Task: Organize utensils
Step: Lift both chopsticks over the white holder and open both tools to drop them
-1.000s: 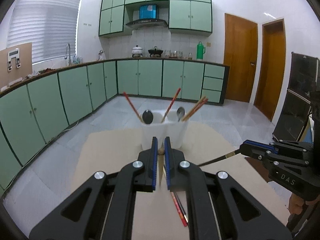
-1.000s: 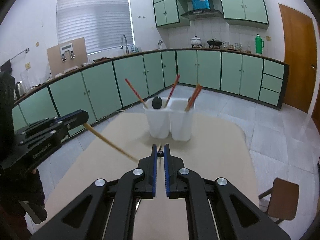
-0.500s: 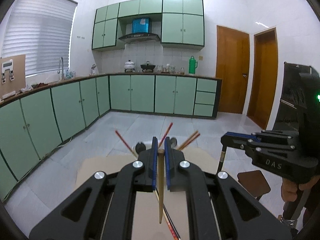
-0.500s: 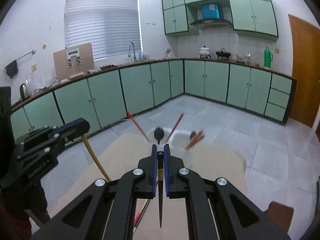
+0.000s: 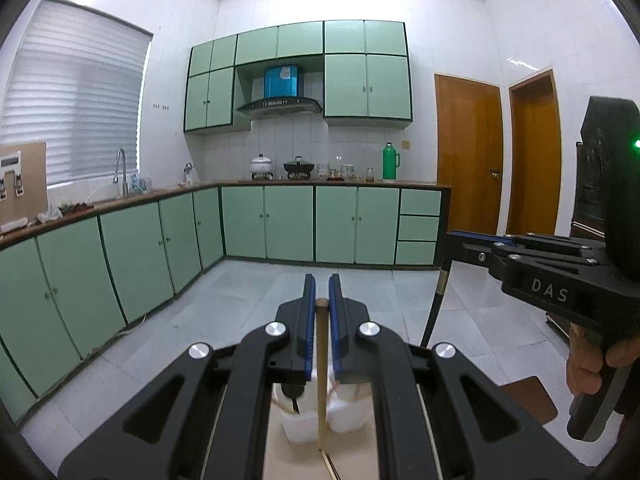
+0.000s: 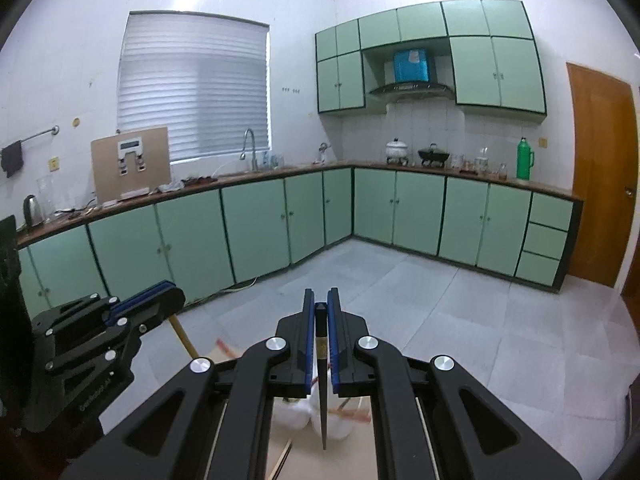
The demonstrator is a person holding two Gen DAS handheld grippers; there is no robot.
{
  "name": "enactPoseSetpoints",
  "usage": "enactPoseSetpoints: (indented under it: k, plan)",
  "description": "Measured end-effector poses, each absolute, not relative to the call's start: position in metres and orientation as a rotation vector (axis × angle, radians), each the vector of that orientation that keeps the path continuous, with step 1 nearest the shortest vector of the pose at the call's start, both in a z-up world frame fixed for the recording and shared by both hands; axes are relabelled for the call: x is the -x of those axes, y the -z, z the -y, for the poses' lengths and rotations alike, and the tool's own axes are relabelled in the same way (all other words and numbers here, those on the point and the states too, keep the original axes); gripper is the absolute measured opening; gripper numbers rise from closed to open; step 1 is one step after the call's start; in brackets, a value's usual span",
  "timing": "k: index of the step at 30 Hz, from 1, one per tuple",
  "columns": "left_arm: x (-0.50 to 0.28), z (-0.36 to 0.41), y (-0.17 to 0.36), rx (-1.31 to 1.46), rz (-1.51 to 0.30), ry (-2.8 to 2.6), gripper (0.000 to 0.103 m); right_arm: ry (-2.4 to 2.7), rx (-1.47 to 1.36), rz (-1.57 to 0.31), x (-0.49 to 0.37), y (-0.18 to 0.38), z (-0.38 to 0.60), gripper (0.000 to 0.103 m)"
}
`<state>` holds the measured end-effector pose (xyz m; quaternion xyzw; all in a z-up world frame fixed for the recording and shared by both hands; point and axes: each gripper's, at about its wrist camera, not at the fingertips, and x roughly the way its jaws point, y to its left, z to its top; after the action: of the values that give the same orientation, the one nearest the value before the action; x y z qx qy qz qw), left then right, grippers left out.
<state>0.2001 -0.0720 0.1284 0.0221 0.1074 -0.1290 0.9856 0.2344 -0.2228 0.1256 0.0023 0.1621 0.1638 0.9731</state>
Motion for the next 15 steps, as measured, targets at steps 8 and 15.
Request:
enactPoseSetpoints:
  k: [8, 15]
  plan:
    - [-0.246, 0.084, -0.138, -0.062, -0.149, 0.247, 0.006, -0.316, -0.058, -0.272, -0.282, -0.132, 0.227, 0.006]
    - [-0.289, 0.088, -0.107, -0.042, -0.192, 0.250, 0.005, -0.303, -0.032, -0.323, -0.314, -0.100, 0.215, 0.006]
